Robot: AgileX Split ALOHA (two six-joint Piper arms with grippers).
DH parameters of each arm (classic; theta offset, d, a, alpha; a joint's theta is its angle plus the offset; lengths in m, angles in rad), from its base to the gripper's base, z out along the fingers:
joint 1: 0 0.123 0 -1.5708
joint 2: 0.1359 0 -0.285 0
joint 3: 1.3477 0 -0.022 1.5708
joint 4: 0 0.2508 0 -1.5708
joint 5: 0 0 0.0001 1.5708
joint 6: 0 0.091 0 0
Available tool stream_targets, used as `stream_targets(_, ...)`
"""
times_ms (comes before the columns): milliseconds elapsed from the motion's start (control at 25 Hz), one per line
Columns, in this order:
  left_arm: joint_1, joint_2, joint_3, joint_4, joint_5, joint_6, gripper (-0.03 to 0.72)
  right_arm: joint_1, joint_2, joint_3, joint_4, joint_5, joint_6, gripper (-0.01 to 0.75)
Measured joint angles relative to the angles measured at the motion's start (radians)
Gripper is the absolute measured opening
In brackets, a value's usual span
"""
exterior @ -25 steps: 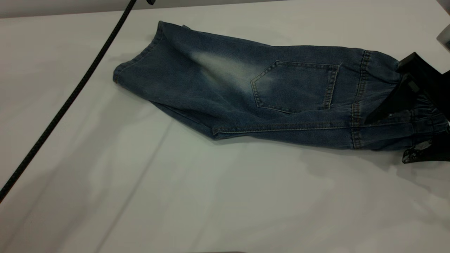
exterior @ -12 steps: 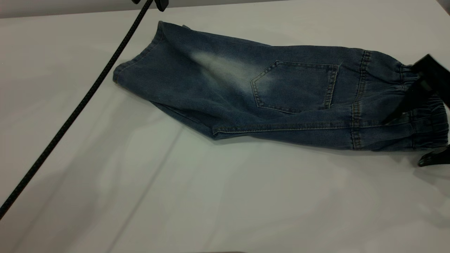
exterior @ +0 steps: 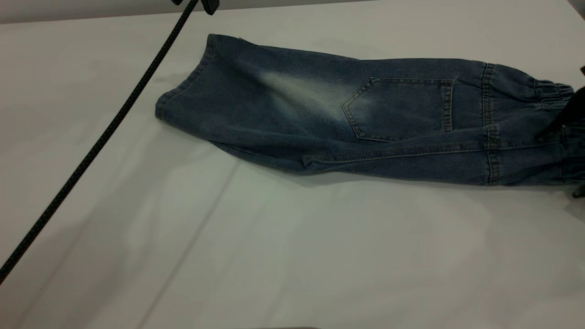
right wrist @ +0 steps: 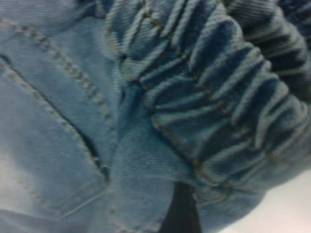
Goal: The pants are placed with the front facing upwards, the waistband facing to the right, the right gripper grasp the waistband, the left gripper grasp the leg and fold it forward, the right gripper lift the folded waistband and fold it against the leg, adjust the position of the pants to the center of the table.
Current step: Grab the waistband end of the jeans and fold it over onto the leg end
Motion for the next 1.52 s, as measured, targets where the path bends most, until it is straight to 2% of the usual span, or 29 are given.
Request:
stream_targets(200,0.0,0.01,0.0,0.0,0.002,0.003,0.4,0.0,0.0,0.0,0.125,0.118,-0.118,0.543)
stream_targets(800,0.0,0.026,0.0,0.0,0.015,0.019,0.4,0.0,0.007,-0.002,0.147,-0.09,-0.061,0.533)
stream_targets(1120,0.0,0.034,0.0,-0.001,0.012,0.019,0.4,0.0,0.084,-0.019,0.16,-0.062,-0.064,0.517)
stream_targets(1200,0.0,0.034,0.0,-0.001,0.012,0.019,0.4,0.0,0.088,-0.032,0.16,-0.062,-0.087,0.463)
stream_targets(1240,0.0,0.034,0.0,-0.001,0.014,0.019,0.4,0.0,0.089,-0.039,0.159,-0.063,-0.094,0.409)
stream_targets(1400,0.0,0.034,0.0,-0.026,0.026,0.019,0.4,0.0,0.089,-0.048,0.159,-0.065,-0.113,0.121)
stream_targets(1520,0.0,0.038,0.0,-0.064,0.029,0.023,0.4,0.0,0.089,-0.05,0.159,-0.043,-0.173,0.106)
